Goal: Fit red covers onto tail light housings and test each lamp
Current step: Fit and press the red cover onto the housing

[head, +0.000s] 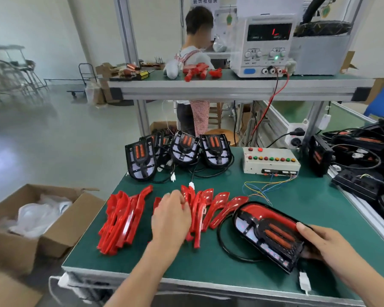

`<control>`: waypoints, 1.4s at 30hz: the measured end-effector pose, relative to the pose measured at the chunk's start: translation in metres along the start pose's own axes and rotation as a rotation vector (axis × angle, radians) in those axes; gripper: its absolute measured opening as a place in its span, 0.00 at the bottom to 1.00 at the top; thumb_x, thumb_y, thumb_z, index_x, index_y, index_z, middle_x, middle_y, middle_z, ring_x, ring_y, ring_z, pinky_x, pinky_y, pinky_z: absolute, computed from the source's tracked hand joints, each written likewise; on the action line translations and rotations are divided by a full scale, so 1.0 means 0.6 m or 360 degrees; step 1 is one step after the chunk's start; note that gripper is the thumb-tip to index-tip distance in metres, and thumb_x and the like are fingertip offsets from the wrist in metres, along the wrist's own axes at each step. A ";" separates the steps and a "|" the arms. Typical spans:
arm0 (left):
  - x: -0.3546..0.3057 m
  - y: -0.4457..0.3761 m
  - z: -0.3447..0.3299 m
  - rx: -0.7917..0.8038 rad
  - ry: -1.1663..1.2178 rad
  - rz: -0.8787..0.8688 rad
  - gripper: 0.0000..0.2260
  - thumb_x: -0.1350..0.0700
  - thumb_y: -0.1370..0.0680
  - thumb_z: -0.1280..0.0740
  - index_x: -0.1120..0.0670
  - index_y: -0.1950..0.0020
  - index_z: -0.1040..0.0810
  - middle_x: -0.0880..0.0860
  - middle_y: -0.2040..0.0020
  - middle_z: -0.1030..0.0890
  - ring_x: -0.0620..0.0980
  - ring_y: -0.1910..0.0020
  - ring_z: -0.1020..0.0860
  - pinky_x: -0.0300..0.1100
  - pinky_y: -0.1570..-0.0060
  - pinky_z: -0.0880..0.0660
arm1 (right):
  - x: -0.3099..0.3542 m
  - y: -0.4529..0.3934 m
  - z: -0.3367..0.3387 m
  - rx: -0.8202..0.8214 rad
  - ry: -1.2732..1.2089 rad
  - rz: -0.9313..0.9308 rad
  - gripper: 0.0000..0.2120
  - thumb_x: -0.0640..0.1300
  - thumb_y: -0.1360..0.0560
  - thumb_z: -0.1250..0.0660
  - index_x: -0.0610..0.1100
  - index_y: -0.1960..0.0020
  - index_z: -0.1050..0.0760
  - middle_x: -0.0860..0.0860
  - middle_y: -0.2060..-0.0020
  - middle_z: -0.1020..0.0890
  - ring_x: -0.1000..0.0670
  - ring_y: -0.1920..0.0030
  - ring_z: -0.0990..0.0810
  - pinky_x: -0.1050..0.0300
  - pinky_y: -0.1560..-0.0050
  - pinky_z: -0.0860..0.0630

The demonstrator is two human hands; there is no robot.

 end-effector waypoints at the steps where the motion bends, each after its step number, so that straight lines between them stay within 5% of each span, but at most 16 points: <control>1: 0.024 -0.010 0.010 0.0040 -0.0196 0.0053 0.04 0.54 0.19 0.35 0.53 0.51 0.24 0.51 0.52 0.21 0.53 0.54 0.21 0.45 0.59 0.29 | 0.004 0.001 -0.002 -0.0013 0.0043 0.0011 0.13 0.50 0.21 0.33 0.44 0.51 0.13 0.41 0.61 0.14 0.50 0.67 0.21 0.58 0.62 0.17; 5: 0.071 -0.023 0.009 0.0230 -0.0570 0.0156 0.11 0.51 0.18 0.33 0.56 0.40 0.26 0.56 0.43 0.23 0.58 0.46 0.19 0.44 0.59 0.31 | 0.018 0.005 -0.011 -0.0032 0.0116 0.0011 0.12 0.49 0.20 0.33 0.46 0.55 0.12 0.42 0.61 0.13 0.51 0.69 0.20 0.61 0.65 0.19; 12: 0.080 -0.038 -0.015 0.0301 -0.0732 0.0186 0.16 0.50 0.20 0.29 0.56 0.38 0.29 0.57 0.40 0.24 0.57 0.45 0.18 0.43 0.60 0.31 | 0.036 0.013 -0.018 0.0020 0.0311 -0.0036 0.15 0.51 0.20 0.33 0.41 0.54 0.15 0.43 0.64 0.15 0.52 0.68 0.19 0.55 0.61 0.18; 18: 0.079 -0.037 -0.022 0.0388 -0.0921 0.0135 0.10 0.57 0.19 0.33 0.56 0.38 0.26 0.56 0.41 0.24 0.56 0.44 0.19 0.42 0.61 0.31 | 0.067 -0.001 -0.014 0.0045 0.1035 0.0081 0.27 0.70 0.27 0.36 0.47 0.68 0.29 0.56 0.74 0.31 0.55 0.72 0.34 0.55 0.64 0.38; 21: 0.076 -0.036 -0.014 0.0346 -0.0829 0.0126 0.10 0.63 0.20 0.36 0.58 0.40 0.25 0.57 0.42 0.23 0.58 0.45 0.19 0.42 0.61 0.31 | 0.080 -0.024 -0.022 0.0054 0.1293 0.0163 0.29 0.75 0.28 0.40 0.49 0.65 0.24 0.57 0.73 0.24 0.56 0.69 0.27 0.58 0.62 0.33; 23: 0.071 -0.035 -0.001 0.0261 -0.0697 0.0111 0.09 0.64 0.21 0.37 0.60 0.41 0.25 0.59 0.43 0.24 0.60 0.47 0.19 0.44 0.59 0.29 | 0.094 -0.042 -0.036 0.0060 0.1424 0.0234 0.26 0.75 0.26 0.42 0.54 0.65 0.23 0.60 0.71 0.21 0.60 0.67 0.25 0.60 0.62 0.31; 26: 0.058 -0.035 0.023 0.0052 -0.0489 0.0027 0.05 0.63 0.20 0.37 0.61 0.45 0.24 0.60 0.44 0.24 0.63 0.52 0.21 0.47 0.59 0.31 | 0.108 -0.075 -0.066 0.0107 0.1532 0.0260 0.30 0.69 0.21 0.45 0.46 0.68 0.37 0.53 0.74 0.30 0.52 0.69 0.29 0.54 0.64 0.34; 30: 0.017 -0.020 0.053 -0.0125 0.0130 -0.0128 0.04 0.58 0.20 0.31 0.51 0.53 0.23 0.47 0.53 0.25 0.46 0.58 0.24 0.40 0.58 0.32 | 0.107 -0.104 -0.098 0.0279 0.1409 0.0164 0.25 0.62 0.18 0.41 0.47 0.67 0.33 0.52 0.71 0.29 0.51 0.68 0.29 0.54 0.61 0.33; 33: -0.004 0.004 0.038 0.0049 0.0834 0.0075 0.05 0.56 0.20 0.29 0.48 0.55 0.20 0.48 0.59 0.18 0.42 0.60 0.20 0.39 0.57 0.25 | 0.102 -0.109 -0.097 0.0359 0.1211 0.0063 0.22 0.61 0.19 0.37 0.49 0.66 0.28 0.52 0.70 0.25 0.52 0.67 0.26 0.55 0.58 0.29; 36: -0.027 0.035 -0.019 0.0354 0.1533 0.0449 0.02 0.60 0.19 0.31 0.56 0.50 0.19 0.54 0.61 0.15 0.49 0.63 0.16 0.46 0.60 0.18 | 0.094 -0.100 -0.089 0.0380 0.0905 -0.0046 0.20 0.57 0.19 0.34 0.48 0.66 0.25 0.48 0.68 0.20 0.49 0.66 0.23 0.54 0.56 0.24; 42: -0.085 0.086 -0.122 0.0666 0.2009 0.0920 0.06 0.62 0.15 0.37 0.62 0.45 0.21 0.56 0.62 0.16 0.50 0.67 0.19 0.40 0.65 0.21 | 0.095 -0.063 -0.051 0.0139 0.0508 -0.0030 0.19 0.53 0.18 0.34 0.38 0.57 0.21 0.38 0.62 0.16 0.47 0.64 0.19 0.54 0.56 0.22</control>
Point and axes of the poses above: each hand's wrist, its own y-axis away from the middle knuckle, its own z-axis out of the back of the hand, x = y × z, the point moved 7 cm from there along -y, towards the middle knuckle
